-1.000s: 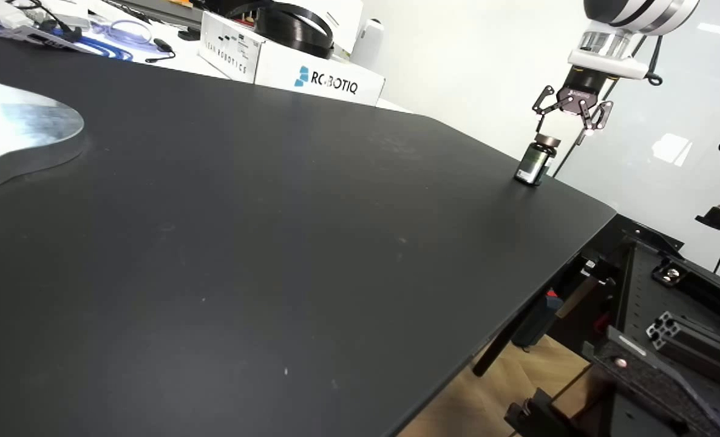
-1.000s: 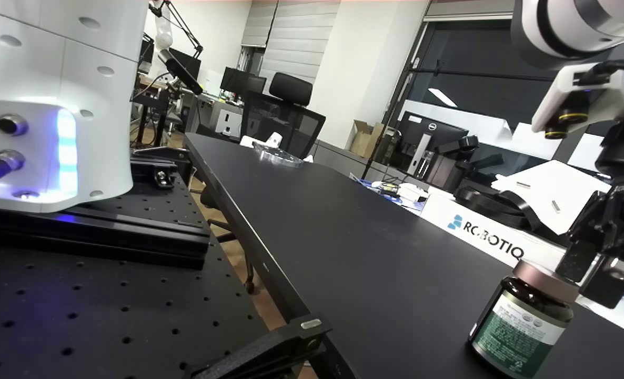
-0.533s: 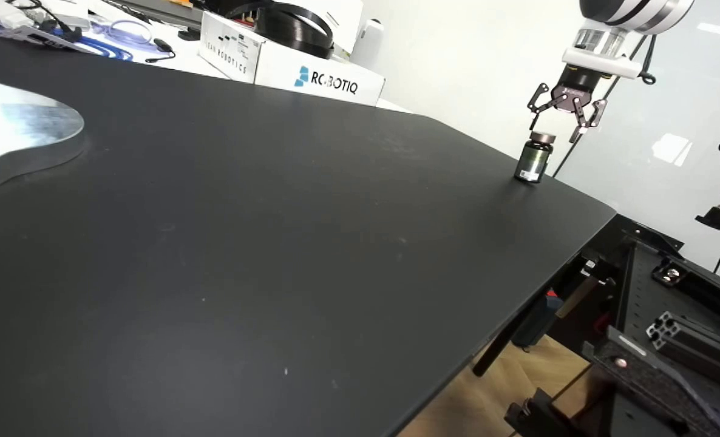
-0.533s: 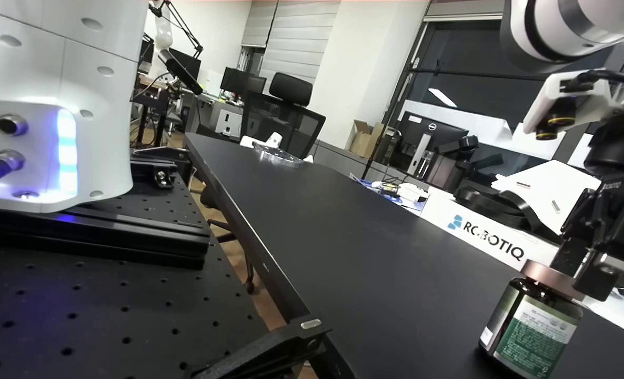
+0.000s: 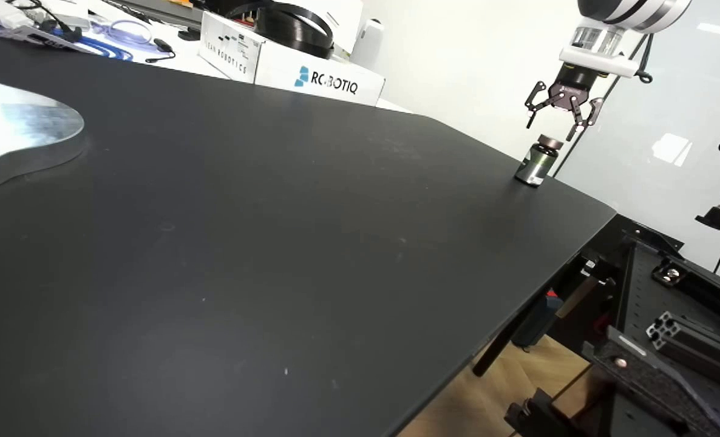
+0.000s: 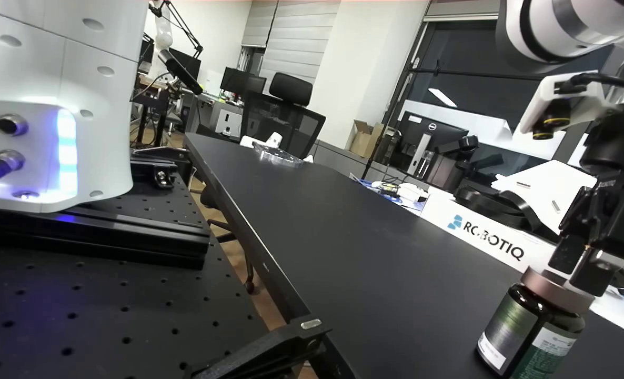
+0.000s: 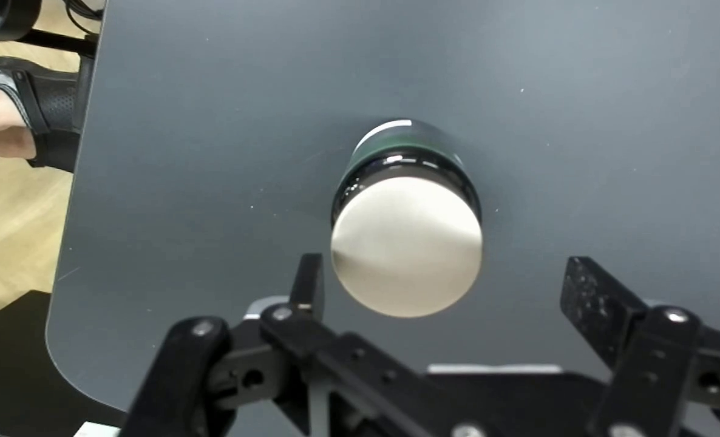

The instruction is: Move the bottle to the left

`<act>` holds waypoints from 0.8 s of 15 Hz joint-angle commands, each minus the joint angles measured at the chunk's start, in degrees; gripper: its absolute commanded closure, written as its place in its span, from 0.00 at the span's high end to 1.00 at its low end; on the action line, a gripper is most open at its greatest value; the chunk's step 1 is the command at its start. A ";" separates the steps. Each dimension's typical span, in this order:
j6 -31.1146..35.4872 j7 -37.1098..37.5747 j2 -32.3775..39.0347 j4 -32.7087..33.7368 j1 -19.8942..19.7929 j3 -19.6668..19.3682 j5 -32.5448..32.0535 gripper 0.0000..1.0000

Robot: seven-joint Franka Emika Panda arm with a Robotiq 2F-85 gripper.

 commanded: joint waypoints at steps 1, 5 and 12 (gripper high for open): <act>-0.10 2.33 -1.04 -0.63 0.44 -0.42 -0.84 1.00; -0.60 1.88 -0.89 -0.87 0.25 -0.16 -0.35 1.00; -0.22 1.54 0.34 -0.79 -0.10 0.06 0.24 1.00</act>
